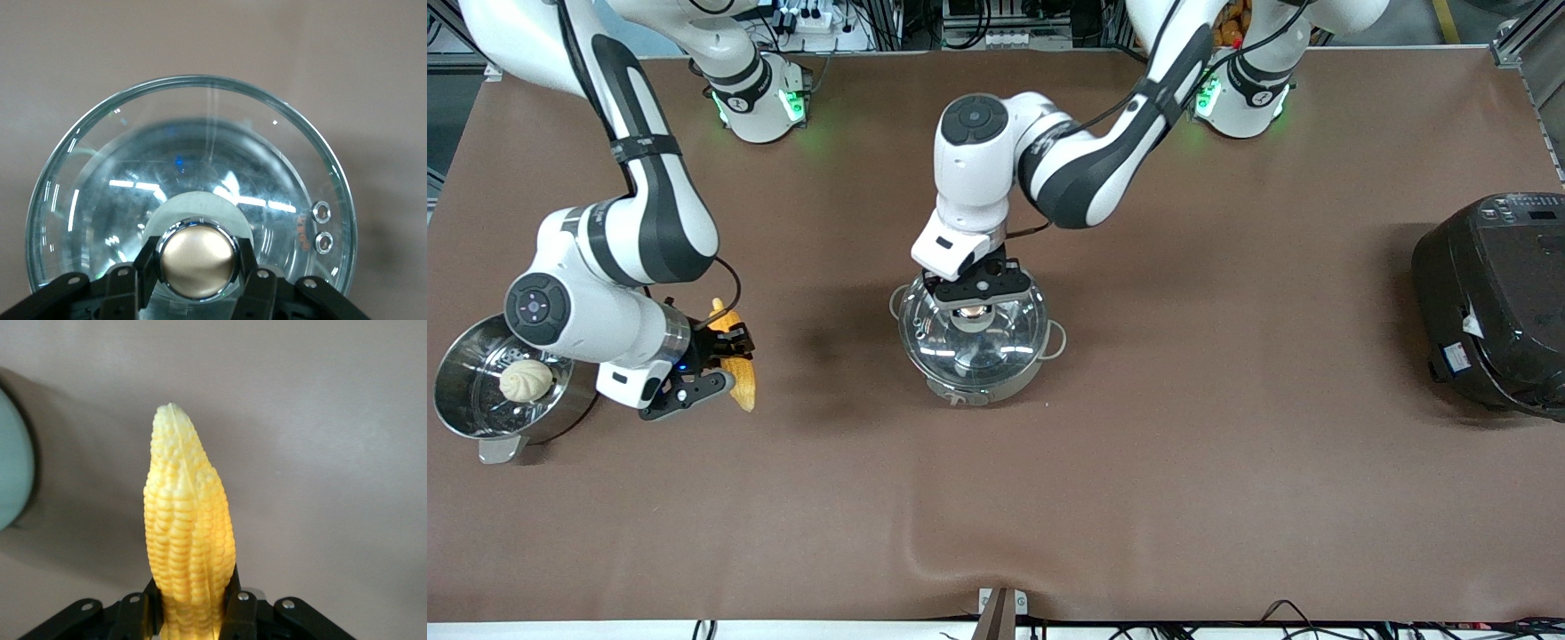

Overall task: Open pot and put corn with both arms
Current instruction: 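Lift the lid aside with the left gripper while the right gripper carries corn over pot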

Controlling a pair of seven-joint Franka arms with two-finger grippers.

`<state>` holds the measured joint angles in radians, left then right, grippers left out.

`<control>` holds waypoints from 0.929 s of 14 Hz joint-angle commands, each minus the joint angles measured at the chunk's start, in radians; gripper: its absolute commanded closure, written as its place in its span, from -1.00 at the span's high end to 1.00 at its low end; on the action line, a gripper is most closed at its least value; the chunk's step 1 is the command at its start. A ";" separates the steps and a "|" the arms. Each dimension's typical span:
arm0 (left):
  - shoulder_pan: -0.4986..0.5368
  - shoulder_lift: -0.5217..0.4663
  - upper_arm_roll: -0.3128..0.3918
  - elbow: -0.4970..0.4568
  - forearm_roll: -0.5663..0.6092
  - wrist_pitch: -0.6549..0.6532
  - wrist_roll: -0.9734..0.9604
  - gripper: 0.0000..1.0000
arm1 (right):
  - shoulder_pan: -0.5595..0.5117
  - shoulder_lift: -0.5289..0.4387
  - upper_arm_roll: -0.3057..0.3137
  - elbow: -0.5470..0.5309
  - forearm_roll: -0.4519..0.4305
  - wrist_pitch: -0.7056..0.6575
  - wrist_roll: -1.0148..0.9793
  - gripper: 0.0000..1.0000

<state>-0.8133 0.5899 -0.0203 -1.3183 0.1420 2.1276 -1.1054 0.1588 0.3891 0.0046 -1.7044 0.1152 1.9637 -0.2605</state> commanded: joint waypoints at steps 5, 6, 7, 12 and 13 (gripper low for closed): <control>0.320 -0.168 -0.001 -0.030 -0.025 -0.167 0.007 -1.00 | 0.308 -0.009 -0.008 0.144 0.015 -0.112 0.422 -1.00; 0.374 -0.164 -0.001 -0.038 -0.018 -0.184 0.028 -1.00 | 0.365 0.011 -0.008 0.167 0.015 -0.096 0.520 -1.00; 0.419 -0.154 -0.001 -0.039 -0.018 -0.198 0.070 -1.00 | 0.419 0.029 -0.008 0.176 0.012 -0.056 0.615 -1.00; 0.537 -0.076 -0.003 -0.117 -0.021 -0.207 0.249 -1.00 | 0.561 0.143 -0.014 0.177 -0.009 0.165 0.842 -0.99; 0.540 -0.049 -0.003 -0.117 -0.019 -0.205 0.260 -1.00 | 0.561 0.158 -0.014 0.178 -0.021 0.167 0.848 -0.94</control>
<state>-0.2757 0.5101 -0.0118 -1.4353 0.1302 1.9280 -0.8757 0.7314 0.5021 0.0077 -1.5642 0.1127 2.1331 0.5716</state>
